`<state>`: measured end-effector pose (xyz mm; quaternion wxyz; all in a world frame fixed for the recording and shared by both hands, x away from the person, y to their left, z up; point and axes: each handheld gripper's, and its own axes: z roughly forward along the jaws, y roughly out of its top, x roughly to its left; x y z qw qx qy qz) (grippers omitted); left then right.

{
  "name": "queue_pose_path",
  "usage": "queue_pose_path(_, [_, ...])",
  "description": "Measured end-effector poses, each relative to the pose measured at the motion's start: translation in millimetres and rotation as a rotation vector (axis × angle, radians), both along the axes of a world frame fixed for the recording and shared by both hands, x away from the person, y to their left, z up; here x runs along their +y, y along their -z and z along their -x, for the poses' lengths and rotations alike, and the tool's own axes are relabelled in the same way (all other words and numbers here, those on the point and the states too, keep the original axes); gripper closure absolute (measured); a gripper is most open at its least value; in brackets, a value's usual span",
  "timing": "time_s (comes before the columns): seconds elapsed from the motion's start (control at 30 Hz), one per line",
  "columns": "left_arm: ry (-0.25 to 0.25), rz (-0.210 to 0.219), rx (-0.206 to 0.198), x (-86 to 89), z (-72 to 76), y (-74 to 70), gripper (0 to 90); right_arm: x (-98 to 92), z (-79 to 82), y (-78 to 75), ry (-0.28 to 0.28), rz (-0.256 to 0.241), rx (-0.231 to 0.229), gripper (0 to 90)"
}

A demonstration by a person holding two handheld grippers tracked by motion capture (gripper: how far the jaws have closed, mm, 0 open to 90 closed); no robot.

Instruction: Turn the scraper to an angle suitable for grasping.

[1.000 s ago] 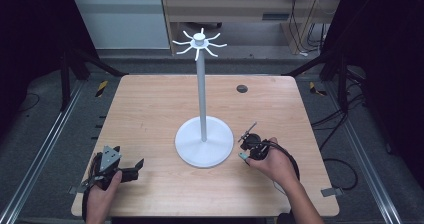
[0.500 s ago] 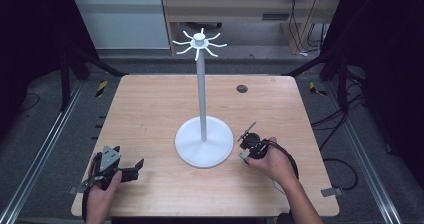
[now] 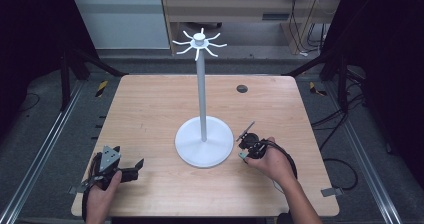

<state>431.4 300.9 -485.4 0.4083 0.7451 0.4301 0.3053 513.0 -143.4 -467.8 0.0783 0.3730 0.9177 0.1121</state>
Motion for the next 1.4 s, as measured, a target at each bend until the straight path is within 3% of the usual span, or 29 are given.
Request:
queue_pose_path(0.3, [0.003, -0.001, 0.003, -0.8, 0.1, 0.2, 2.3, -0.2, 2.1, 0.1, -0.004, -0.006, -0.013, 74.3])
queue_pose_path(0.43, [0.001, -0.001, 0.002, 0.1, 0.1, 0.0, 2.3, -5.0, 2.4, -1.3, -0.002, -0.022, -0.041, 74.5])
queue_pose_path(0.57, [0.002, 0.001, 0.004, -0.2, 0.1, 0.2, 2.3, -11.0, 4.7, -11.2, 0.038, -0.069, -0.066, 74.6])
queue_pose_path(0.87, [-0.002, 0.005, 0.004, 1.2, 1.4, 0.2, 2.3, -24.5, 12.4, -37.8, 0.065, -0.174, -0.165, 74.5])
queue_pose_path(1.4, [-0.014, 0.016, 0.004, 5.9, 3.7, 0.0, 2.3, -39.9, 19.3, -77.1, 0.092, -0.294, -0.284, 74.5])
